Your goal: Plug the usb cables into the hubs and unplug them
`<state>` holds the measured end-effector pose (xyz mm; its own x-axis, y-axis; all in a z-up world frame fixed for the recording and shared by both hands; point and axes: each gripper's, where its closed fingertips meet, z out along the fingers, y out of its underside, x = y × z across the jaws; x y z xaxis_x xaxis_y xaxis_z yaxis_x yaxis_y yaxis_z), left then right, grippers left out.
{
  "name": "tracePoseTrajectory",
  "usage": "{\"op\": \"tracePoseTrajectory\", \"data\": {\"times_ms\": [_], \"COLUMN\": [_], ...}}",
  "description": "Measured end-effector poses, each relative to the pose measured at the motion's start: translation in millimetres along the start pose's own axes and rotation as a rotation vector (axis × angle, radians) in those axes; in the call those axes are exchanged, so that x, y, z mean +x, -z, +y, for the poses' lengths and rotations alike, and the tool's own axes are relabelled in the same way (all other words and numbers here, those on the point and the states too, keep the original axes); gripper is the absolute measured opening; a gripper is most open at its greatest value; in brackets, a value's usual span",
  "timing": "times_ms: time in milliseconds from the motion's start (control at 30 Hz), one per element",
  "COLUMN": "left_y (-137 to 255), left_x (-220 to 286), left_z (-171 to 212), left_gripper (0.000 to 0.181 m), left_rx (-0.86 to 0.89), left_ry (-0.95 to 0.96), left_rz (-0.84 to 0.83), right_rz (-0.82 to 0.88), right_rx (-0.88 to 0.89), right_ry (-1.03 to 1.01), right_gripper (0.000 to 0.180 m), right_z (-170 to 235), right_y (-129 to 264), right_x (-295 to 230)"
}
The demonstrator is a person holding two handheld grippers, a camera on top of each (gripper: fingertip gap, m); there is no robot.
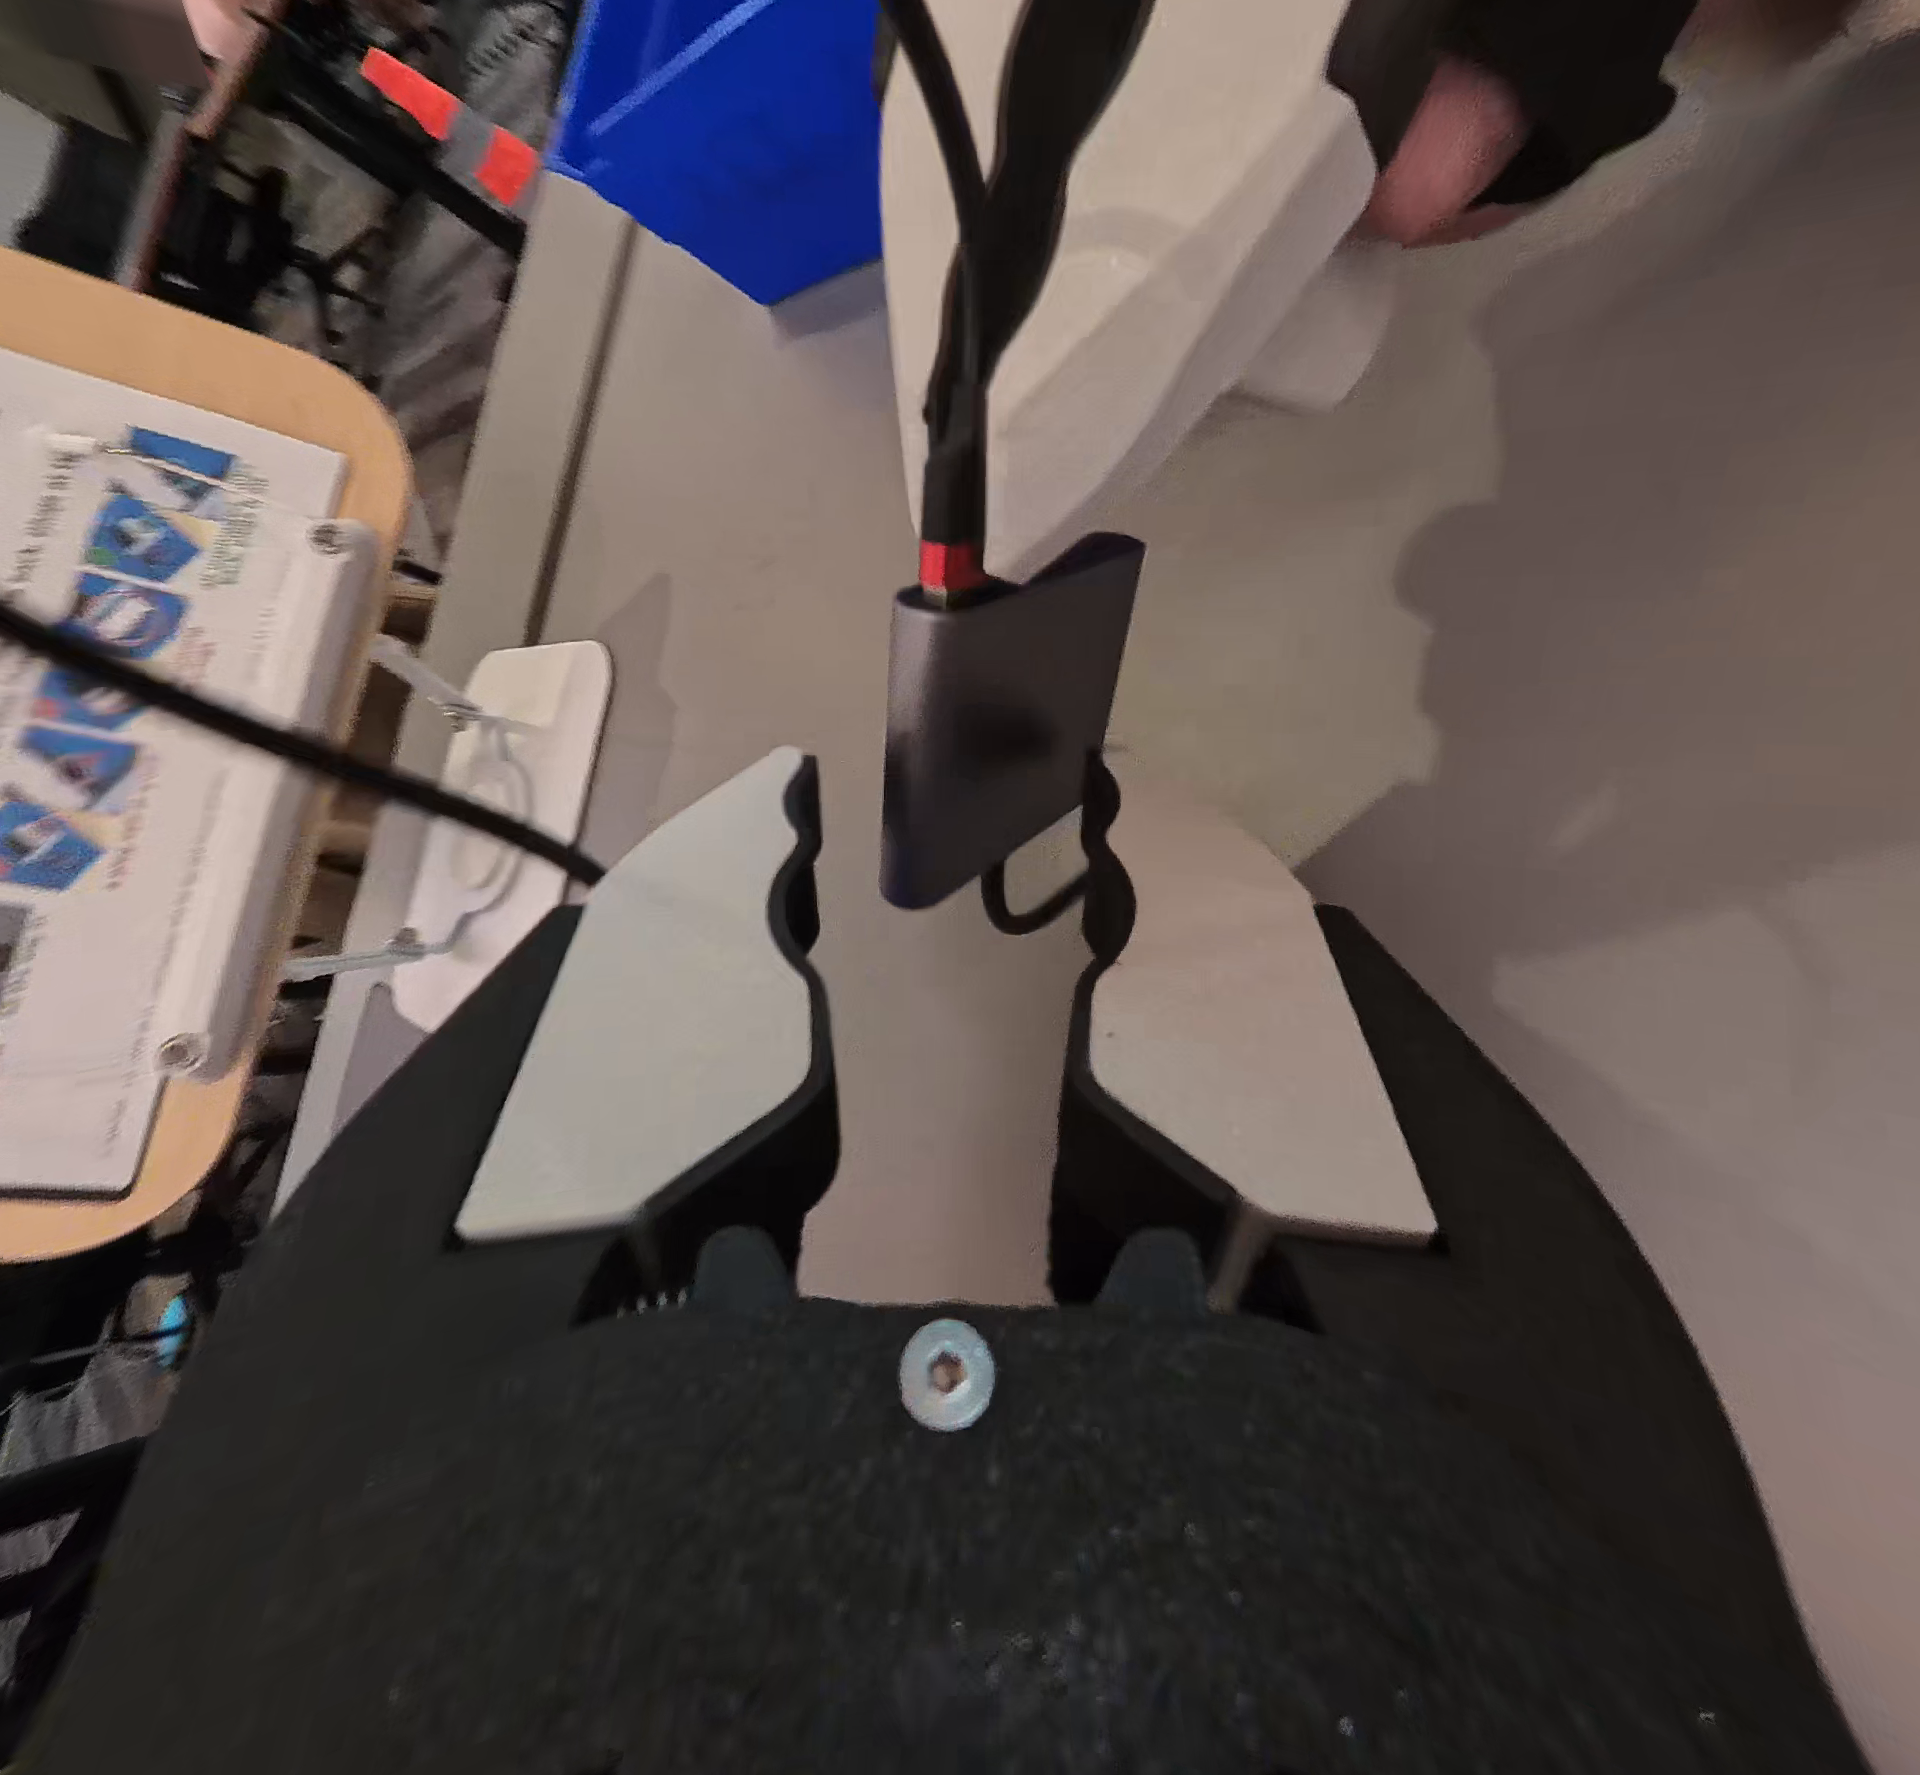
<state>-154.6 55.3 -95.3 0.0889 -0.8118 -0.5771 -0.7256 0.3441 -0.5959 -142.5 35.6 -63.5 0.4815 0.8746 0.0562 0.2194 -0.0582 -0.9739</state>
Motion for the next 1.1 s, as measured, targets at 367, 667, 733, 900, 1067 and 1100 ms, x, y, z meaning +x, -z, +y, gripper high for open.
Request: {"op": "tracePoseTrajectory", "data": {"times_ms": [367, 667, 733, 900, 1067, 1100], "left_y": [16.9, -0.7, -3.4, -4.3, -5.9, -5.5], "left_x": [-2.4, 4.6, 2.0, -6.7, -6.5, -6.6], "left_z": [-3.7, -1.6, -2.2, -1.4, -1.7, -2.0], "left_gripper": [0.075, 0.073, 0.065, 0.051, 0.026, 0.022], "left_rx": [0.057, 0.016, 0.024, 0.029, 0.031, 0.031], "left_ry": [0.006, -0.080, -0.085, -0.084, -0.141, -0.157], "left_rz": [-0.434, -0.585, -0.598, -0.621, -0.632, -0.639], "right_rz": [0.055, 0.012, 0.012, -0.007, -0.021, -0.026], "right_rx": [0.129, 0.207, 0.210, 0.233, 0.268, 0.272], "right_ry": [-0.610, -0.909, -0.938, -1.024, -1.143, -1.157], "right_gripper": [0.007, 0.007, 0.007, 0.007, 0.007, 0.008], "right_z": [-4.2, -3.1, -1.5, 3.4, 9.9, 10.4], "right_y": [-5.2, -1.8, -1.4, -0.7, 1.1, 1.1], "right_x": [24.3, 27.7, 28.3, 31.2, 38.6, 39.2]}}
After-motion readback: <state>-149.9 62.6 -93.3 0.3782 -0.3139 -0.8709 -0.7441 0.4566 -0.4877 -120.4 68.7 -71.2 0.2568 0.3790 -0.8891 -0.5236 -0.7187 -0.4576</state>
